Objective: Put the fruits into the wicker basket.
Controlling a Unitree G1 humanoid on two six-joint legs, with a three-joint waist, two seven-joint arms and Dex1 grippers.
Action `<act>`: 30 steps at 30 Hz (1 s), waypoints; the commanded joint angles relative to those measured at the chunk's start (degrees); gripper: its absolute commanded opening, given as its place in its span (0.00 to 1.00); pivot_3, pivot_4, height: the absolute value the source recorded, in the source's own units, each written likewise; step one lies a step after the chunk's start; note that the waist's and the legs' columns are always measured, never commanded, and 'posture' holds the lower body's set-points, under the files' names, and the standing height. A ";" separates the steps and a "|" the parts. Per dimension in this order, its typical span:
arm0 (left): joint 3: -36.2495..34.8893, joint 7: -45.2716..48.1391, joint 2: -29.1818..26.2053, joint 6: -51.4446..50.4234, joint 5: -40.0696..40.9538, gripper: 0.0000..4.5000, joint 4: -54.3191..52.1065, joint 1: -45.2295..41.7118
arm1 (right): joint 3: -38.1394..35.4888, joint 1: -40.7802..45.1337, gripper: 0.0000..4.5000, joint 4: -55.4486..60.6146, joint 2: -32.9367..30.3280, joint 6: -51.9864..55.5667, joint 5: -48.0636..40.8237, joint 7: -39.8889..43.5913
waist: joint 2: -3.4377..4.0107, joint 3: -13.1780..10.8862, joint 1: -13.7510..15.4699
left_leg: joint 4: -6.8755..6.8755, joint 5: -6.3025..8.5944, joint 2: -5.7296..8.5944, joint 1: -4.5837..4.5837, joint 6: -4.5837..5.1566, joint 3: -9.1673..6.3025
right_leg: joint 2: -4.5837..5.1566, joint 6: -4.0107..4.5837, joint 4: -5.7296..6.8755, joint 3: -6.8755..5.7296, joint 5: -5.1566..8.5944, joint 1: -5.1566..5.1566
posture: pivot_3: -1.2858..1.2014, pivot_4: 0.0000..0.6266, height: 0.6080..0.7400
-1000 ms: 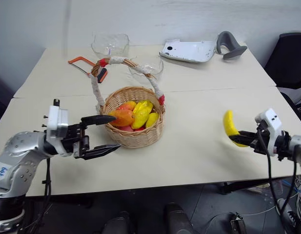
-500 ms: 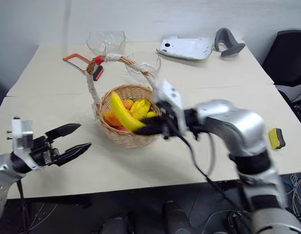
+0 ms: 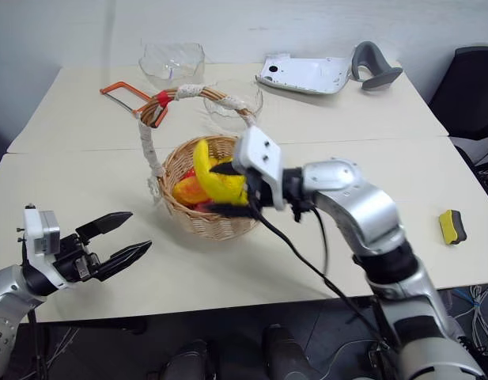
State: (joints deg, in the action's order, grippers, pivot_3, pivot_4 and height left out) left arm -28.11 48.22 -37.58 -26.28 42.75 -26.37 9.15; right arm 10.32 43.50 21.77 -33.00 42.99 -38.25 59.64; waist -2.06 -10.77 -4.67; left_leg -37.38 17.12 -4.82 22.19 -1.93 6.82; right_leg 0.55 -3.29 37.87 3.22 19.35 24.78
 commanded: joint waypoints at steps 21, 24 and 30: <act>-1.20 0.07 -2.17 -2.43 6.30 1.00 -0.83 -4.90 | -1.34 17.00 0.76 -49.76 6.88 -27.47 15.94 18.10 | 0.07 -0.06 -1.37 | 0.17 -0.16 0.00 -0.70 -0.16 0.23 | -0.07 0.12 -0.03 0.15 -0.07 -0.51 | 0.52 0.24 1.00; -1.44 -0.07 -2.06 -2.40 6.32 1.00 -1.38 -4.08 | -1.39 16.53 0.55 -48.41 6.44 -26.25 15.56 21.86 | 0.08 -0.06 -1.41 | 0.16 -0.15 -0.01 -0.69 -0.14 0.24 | -0.05 0.12 -0.02 0.14 -0.07 -0.50 | 0.52 0.24 1.00; -0.82 -0.70 -1.75 -2.42 6.31 1.00 -2.20 -3.44 | -4.07 9.76 0.11 -38.94 3.29 -29.79 16.30 20.62 | 0.08 -0.06 -1.27 | 0.09 -0.19 0.01 -0.72 -0.16 0.18 | -0.06 0.12 0.11 0.12 -0.07 -0.51 | 0.52 0.24 1.00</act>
State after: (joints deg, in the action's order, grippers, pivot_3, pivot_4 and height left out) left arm -28.16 47.87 -39.03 -29.04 48.09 -26.73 5.64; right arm 8.26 53.97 -21.51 -28.30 14.13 -21.48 80.56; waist -1.98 -10.83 -5.95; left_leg -37.30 16.94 -4.80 21.47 -2.09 7.01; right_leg 0.50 -3.17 37.98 3.35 19.28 24.27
